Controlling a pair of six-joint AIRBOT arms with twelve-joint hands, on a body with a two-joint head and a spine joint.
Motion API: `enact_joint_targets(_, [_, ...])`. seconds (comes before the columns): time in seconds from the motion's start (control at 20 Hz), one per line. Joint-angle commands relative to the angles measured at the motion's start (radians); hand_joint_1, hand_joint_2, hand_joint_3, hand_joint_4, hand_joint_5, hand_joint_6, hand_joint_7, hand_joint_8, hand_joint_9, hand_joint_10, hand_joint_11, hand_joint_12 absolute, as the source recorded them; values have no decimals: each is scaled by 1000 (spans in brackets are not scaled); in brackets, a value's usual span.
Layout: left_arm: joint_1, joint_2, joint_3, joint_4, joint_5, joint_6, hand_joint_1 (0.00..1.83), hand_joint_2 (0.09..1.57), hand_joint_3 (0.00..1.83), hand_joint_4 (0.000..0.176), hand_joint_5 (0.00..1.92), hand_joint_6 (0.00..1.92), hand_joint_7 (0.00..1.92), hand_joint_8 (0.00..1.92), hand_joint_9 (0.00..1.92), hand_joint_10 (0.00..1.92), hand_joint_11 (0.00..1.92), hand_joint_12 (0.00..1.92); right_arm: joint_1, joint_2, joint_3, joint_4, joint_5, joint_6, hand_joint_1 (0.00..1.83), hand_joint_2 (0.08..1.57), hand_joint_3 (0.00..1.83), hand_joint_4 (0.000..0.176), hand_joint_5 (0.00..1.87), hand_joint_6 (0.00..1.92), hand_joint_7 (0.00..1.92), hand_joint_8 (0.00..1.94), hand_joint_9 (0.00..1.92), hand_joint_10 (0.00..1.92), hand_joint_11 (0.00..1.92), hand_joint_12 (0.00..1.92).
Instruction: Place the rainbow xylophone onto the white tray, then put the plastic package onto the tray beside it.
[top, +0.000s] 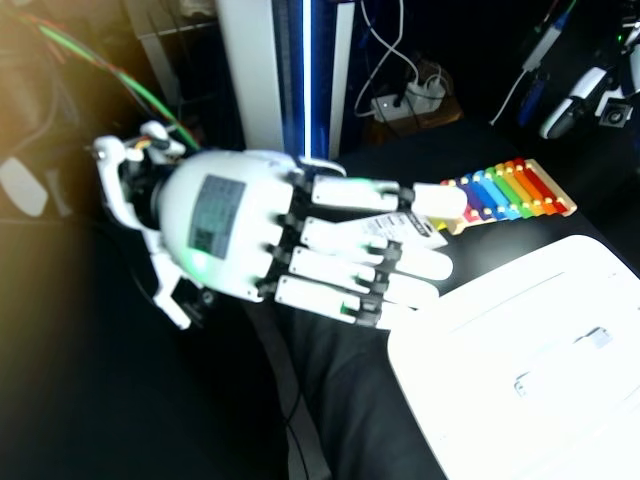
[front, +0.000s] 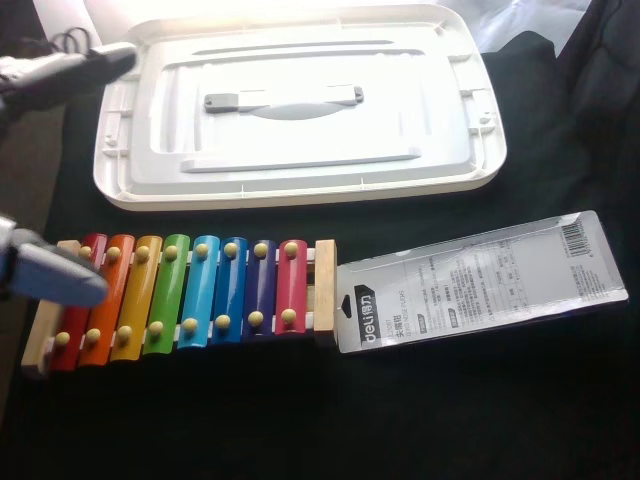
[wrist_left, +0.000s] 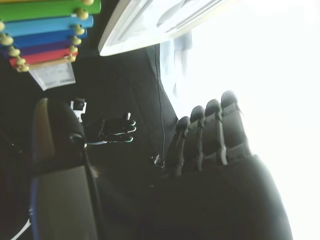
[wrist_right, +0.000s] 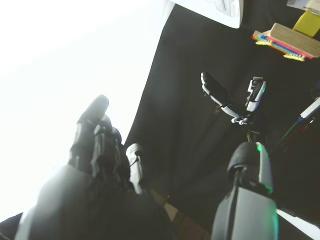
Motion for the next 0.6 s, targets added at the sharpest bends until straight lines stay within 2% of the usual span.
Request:
enact_joint_targets(0.0, [-27,-20,11,-18,-83,-8,640,672,13,0,0,0,117,2,218,3,91,503,27,-4,5,51,107,8,978,444,15,0,356,25,183,3,32,0,0,0])
enact_joint_targets(0.05, [-39,-33,18,-3,-73,-19,625,676,12,0,0,0,126,5,221,3,102,509,35,-6,6,46,107,8,1015,492,8,0,386,18,183,1,30,0,0,0])
enact_joint_targets(0.15, [-72,-60,37,59,-37,-69,643,720,0,0,0,0,81,2,151,0,4,617,38,-6,6,39,107,9,1012,523,12,0,412,20,192,4,35,3,0,0])
enact_joint_targets(0.3, [-112,-90,49,171,35,-140,625,667,0,0,0,0,43,4,60,7,0,335,45,-18,10,32,107,9,984,533,10,0,377,2,144,0,9,0,0,0])
enact_joint_targets(0.35, [-123,-102,56,210,52,-176,689,681,0,0,0,0,25,4,15,5,0,132,48,-23,12,31,107,9,960,538,10,0,365,0,136,0,5,0,0,0])
enact_joint_targets(0.4, [-139,-117,67,267,79,-227,718,680,0,0,0,0,20,2,2,0,0,45,50,-27,14,30,107,10,968,545,12,0,363,0,132,0,4,0,0,0])
enact_joint_targets(0.5, [-163,-134,73,351,126,-279,731,679,0,0,0,0,21,7,0,0,0,1,50,-30,15,28,106,12,972,579,22,0,350,0,108,0,1,0,0,0])
enact_joint_targets(0.55, [-170,-139,74,393,145,-306,679,688,2,0,0,0,19,5,0,0,0,0,50,-33,16,26,106,12,971,606,10,0,346,0,108,0,0,0,0,0])
